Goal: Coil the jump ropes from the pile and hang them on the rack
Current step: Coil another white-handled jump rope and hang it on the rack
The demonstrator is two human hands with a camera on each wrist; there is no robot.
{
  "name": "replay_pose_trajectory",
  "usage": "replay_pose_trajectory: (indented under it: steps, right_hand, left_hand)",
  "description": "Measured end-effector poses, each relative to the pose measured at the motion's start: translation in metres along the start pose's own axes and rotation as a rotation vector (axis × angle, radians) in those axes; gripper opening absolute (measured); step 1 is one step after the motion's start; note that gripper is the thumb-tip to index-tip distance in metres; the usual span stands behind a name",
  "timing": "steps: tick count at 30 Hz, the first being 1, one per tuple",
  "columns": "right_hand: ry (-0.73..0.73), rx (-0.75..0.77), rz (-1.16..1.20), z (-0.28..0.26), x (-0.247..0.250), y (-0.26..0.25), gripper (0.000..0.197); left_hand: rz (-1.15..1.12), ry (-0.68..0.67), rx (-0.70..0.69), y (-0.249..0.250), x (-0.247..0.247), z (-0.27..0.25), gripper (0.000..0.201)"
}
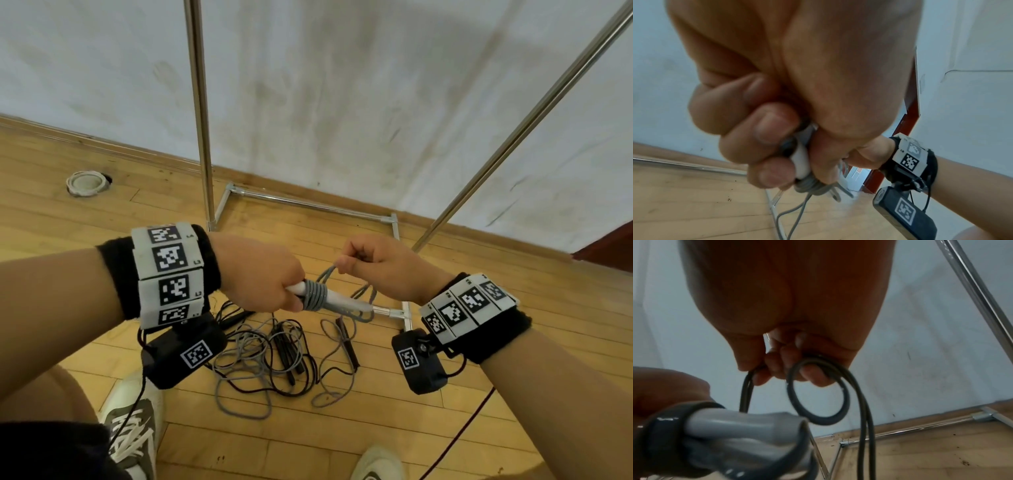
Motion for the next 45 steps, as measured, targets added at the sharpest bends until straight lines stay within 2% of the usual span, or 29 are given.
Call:
replay_pose_trajectory:
  steps: [3,6,9,12,16,19,21,25,27,30,33,37,40,43,45]
  right_hand:
    - [0.034,-0.018,0.069,-0.001,0.004,-0.006,0.037]
    - [0.039,-0.023,0.076,-0.002,0.005,-0.010,0.026]
    - [0.046,-0.036,0.225,-0.002,0.005,-0.010,0.017]
    - [0.090,0.050,0.348,-0.002,0.002,-0.013,0.007]
    - [0.180,0.142,0.464,0.001,-0.006,-0.013,0.016]
    - [0.184,0.068,0.453,0.004,-0.014,-0.013,0.007]
    - [0.156,0.028,0.404,0.006,-0.019,-0.013,0.012]
    - [0.148,0.038,0.443,0.007,-0.021,-0.010,0.019]
    - [0.133,0.079,0.509,0.006,-0.019,-0.007,0.017]
    - [0.083,0.142,0.661,0.000,-0.017,-0.004,0.025]
    - [0.081,0.164,0.734,-0.004,-0.013,-0.004,0.017]
    - [0.137,0.162,0.456,-0.007,-0.011,-0.005,0.010]
    - [0.169,0.211,0.225,-0.009,-0.009,-0.007,0.027]
    - [0.148,0.216,0.163,-0.010,-0.007,-0.007,0.053]
    - [0.111,0.191,0.143,-0.012,-0.006,-0.006,0.049]
  left_hand:
    - [0.046,0.066,0.072,-0.005,0.004,0.003,0.027]
    - [0.080,0.153,0.109,-0.010,0.009,0.005,0.024]
    - [0.089,0.263,0.130,-0.013,0.013,0.005,0.024]
    - [0.067,0.374,0.132,-0.018,0.018,0.005,0.025]
    - [0.015,0.499,0.137,-0.023,0.022,0.003,0.031]
    - [-0.004,0.566,0.139,-0.025,0.022,0.003,0.033]
    - [-0.025,0.596,0.125,-0.024,0.023,0.003,0.033]
    - [-0.112,0.608,0.048,-0.020,0.024,0.000,0.030]
    - [-0.177,0.620,0.004,-0.019,0.026,-0.002,0.030]
    - [-0.275,0.650,-0.037,-0.021,0.033,-0.008,0.031]
    - [-0.329,0.618,-0.119,-0.020,0.034,-0.013,0.030]
    - [-0.369,0.548,-0.214,-0.015,0.030,-0.016,0.026]
    - [-0.388,0.527,-0.246,-0.014,0.032,-0.020,0.027]
    - [-0.408,0.504,-0.275,-0.015,0.034,-0.026,0.026]
    - [-0.416,0.475,-0.298,-0.014,0.034,-0.029,0.023]
Point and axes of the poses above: each hand's wrist, its own z-axis towards the middle knuckle, its own x-axis out of the back of the hand, y = z × x, the point moved 1 cm from there along z, towards the middle knuckle, and after that the axes turned 10 degrees about -y, right-handed, at the moved point
